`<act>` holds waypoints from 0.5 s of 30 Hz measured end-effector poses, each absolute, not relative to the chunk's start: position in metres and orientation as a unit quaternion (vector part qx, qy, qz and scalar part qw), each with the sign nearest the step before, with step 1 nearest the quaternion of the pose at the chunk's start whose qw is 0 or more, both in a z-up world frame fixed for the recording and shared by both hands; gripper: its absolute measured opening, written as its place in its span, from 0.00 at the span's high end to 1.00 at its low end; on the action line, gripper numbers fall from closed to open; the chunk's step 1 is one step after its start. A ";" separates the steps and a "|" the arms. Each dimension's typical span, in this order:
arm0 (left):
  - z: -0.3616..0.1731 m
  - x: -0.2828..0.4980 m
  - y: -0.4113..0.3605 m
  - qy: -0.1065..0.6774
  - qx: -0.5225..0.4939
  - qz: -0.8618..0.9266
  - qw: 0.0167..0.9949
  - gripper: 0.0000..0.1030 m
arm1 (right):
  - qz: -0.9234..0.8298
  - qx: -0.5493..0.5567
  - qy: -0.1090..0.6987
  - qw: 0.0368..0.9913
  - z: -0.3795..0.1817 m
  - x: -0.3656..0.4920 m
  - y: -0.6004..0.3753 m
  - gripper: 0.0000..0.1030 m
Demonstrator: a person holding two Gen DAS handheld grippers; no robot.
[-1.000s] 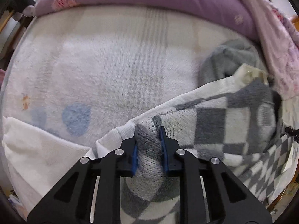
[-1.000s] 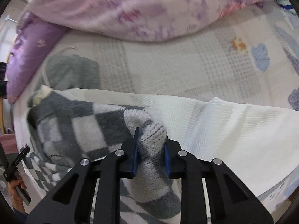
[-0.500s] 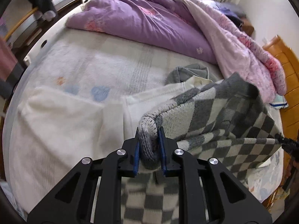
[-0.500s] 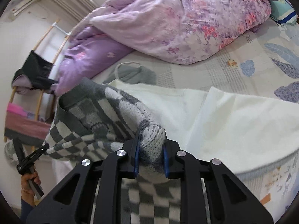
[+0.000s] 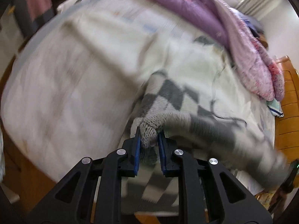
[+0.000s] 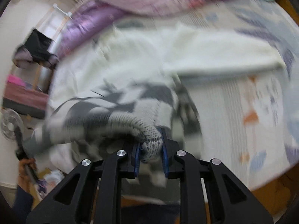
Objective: Fold large clothes
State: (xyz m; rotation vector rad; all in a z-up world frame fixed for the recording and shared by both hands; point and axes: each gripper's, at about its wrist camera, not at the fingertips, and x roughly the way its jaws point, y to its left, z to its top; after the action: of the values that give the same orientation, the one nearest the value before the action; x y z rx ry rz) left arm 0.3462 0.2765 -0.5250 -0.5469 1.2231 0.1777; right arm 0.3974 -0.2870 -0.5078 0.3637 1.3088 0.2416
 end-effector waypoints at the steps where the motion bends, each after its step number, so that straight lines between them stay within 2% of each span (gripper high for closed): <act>1: -0.536 0.335 0.277 0.574 -0.256 0.081 0.773 0.83 | 0.103 0.166 0.616 0.763 -0.522 0.384 -0.285 0.83; 3: -0.566 0.311 0.275 0.593 -0.260 0.074 0.758 0.82 | 0.082 0.162 0.644 0.744 -0.560 0.355 -0.281 0.82; 5: -0.587 0.299 0.272 0.610 -0.260 0.066 0.746 0.80 | 0.057 0.157 0.663 0.730 -0.586 0.336 -0.277 0.73; 8: -0.596 0.281 0.274 0.608 -0.270 0.075 0.743 0.73 | 0.015 0.180 0.668 0.722 -0.600 0.310 -0.275 0.69; 9: -0.595 0.274 0.277 0.603 -0.279 0.079 0.743 0.54 | 0.003 0.200 0.661 0.724 -0.597 0.301 -0.278 0.66; 10: -0.589 0.262 0.283 0.589 -0.296 0.093 0.746 0.34 | -0.007 0.226 0.652 0.724 -0.592 0.293 -0.280 0.59; 13: -0.573 0.230 0.295 0.551 -0.358 0.097 0.748 0.32 | -0.024 0.311 0.622 0.719 -0.581 0.274 -0.286 0.49; 15: -0.568 0.219 0.297 0.531 -0.408 0.092 0.737 0.29 | -0.013 0.379 0.599 0.705 -0.581 0.267 -0.287 0.48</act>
State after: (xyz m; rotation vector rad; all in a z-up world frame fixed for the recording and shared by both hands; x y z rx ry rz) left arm 0.2187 0.2973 -0.5681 -0.8964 1.1670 0.2027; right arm 0.2671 -0.2866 -0.5806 0.8422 1.3315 -0.0282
